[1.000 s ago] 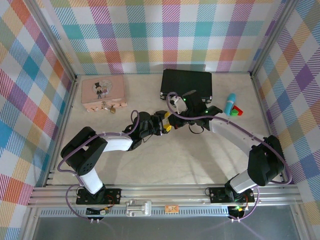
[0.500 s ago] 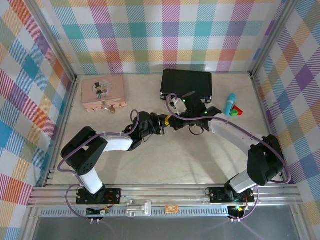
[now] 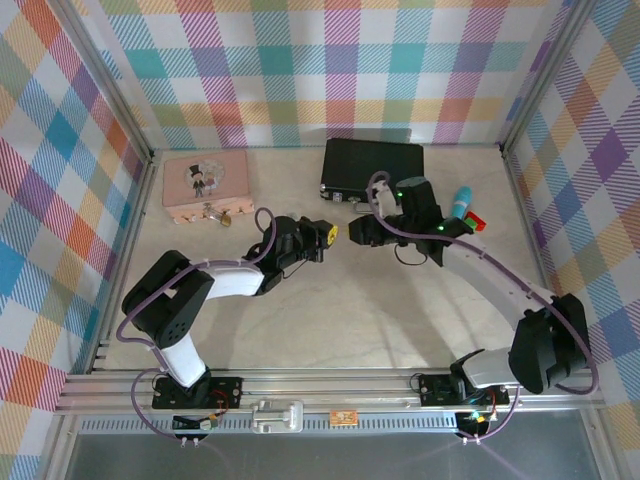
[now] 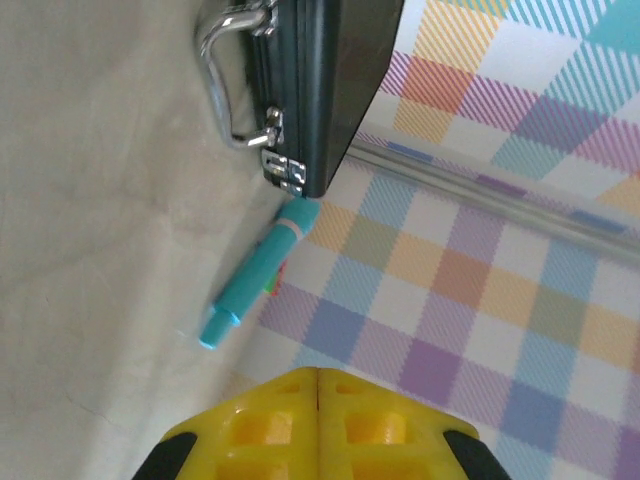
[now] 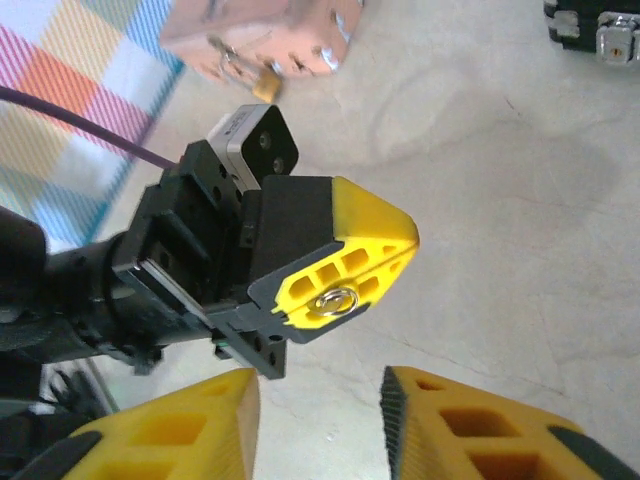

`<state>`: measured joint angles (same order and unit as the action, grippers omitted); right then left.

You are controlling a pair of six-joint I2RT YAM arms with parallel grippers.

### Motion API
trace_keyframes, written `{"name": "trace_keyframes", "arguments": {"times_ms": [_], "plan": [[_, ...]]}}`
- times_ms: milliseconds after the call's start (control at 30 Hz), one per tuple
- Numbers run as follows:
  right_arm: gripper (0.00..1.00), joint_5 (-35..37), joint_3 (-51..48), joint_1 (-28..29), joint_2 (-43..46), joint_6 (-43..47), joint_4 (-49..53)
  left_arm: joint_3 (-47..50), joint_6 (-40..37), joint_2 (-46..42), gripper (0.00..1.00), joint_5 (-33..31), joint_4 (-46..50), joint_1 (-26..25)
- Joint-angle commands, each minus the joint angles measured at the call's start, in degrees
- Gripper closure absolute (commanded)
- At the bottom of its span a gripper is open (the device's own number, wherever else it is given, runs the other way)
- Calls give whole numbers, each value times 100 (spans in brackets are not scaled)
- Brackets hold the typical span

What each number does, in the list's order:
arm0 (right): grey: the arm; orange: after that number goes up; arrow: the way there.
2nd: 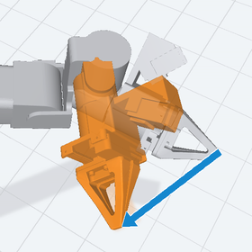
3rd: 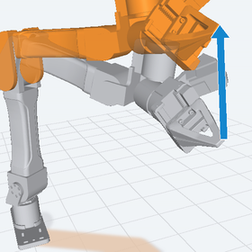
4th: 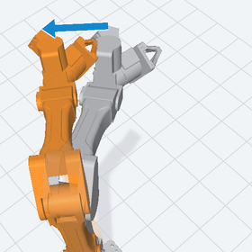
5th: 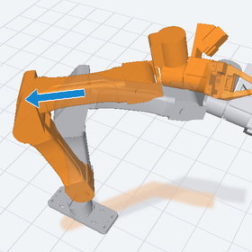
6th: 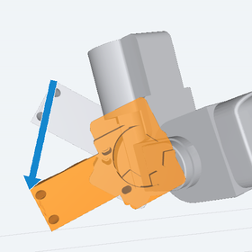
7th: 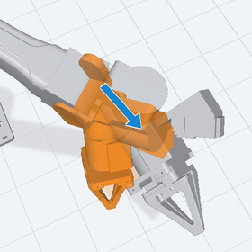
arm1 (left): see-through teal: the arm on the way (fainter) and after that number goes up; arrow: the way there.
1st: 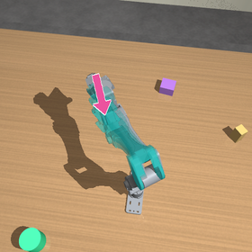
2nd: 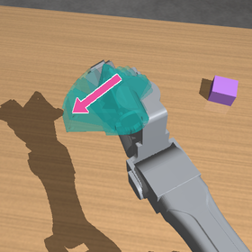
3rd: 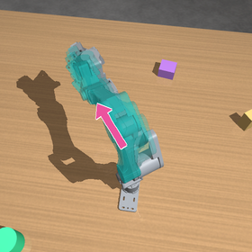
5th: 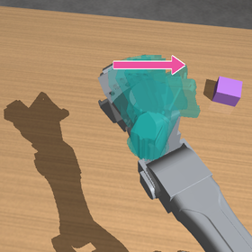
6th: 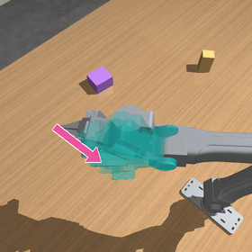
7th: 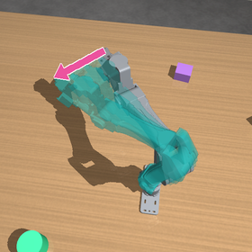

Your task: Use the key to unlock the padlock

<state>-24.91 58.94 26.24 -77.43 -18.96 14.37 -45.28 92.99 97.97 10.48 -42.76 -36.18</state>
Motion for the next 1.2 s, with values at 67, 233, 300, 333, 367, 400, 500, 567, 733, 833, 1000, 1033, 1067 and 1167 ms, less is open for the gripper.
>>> {"name": "trace_keyframes", "arguments": {"times_ms": [67, 233, 300, 333, 367, 400, 500, 567, 733, 833, 1000, 1033, 1067, 1167], "plan": [[55, -1049, -657, -153, 255, -1304, -1647, -510, -2744, -761, 100, 80, 684, 94], [53, -1320, -1232, -153, 354, -2215, -3223, -718, -4207, -1073, 100, 481, 606, 95], [53, -1428, -1391, -150, 369, -2457, -3803, -769, -4496, -1126, 100, 684, 540, 98], [54, -1483, -1439, -154, 384, -2531, -4060, -796, -4590, -1139, 100, 785, 526, 95], [55, -1535, -1477, -154, 400, -2576, -4240, -827, -4639, -1149, 100, 870, 492, 98], [56, -1550, -1502, -148, 422, -2573, -4349, -834, -4666, -1156, 100, 944, 427, 94], [59, -1487, -1573, -154, 514, -2473, -4531, -834, -4637, -1188, 100, 1115, 224, 94], [60, -1461, -1594, -152, 517, -2449, -4667, -852, -4592, -1208, 100, 1200, 165, 96], [62, -1641, -1596, -154, 307, -2619, -5176, -833, -4428, -1306, 100, 1263, 56, 85], [64, -1743, -1595, -142, 174, -2739, -5442, -834, -4371, -1344, 100, 1247, 44, 34], [67, -1794, -1590, -140, 92, -2736, -5463, -816, -4187, -1334, 100, 1189, -120, -3], [67, -1804, -1592, -145, 72, -2761, -5484, -812, -4146, -1318, 100, 1184, -176, -3], [67, -1825, -1610, -137, 57, -2791, -5531, -819, -4113, -1304, 100, 1184, -201, -3], [69, -1860, -1611, -106, -7, -2867, -5660, -825, -4036, -1271, 100, 1193, -308, -25]]}}
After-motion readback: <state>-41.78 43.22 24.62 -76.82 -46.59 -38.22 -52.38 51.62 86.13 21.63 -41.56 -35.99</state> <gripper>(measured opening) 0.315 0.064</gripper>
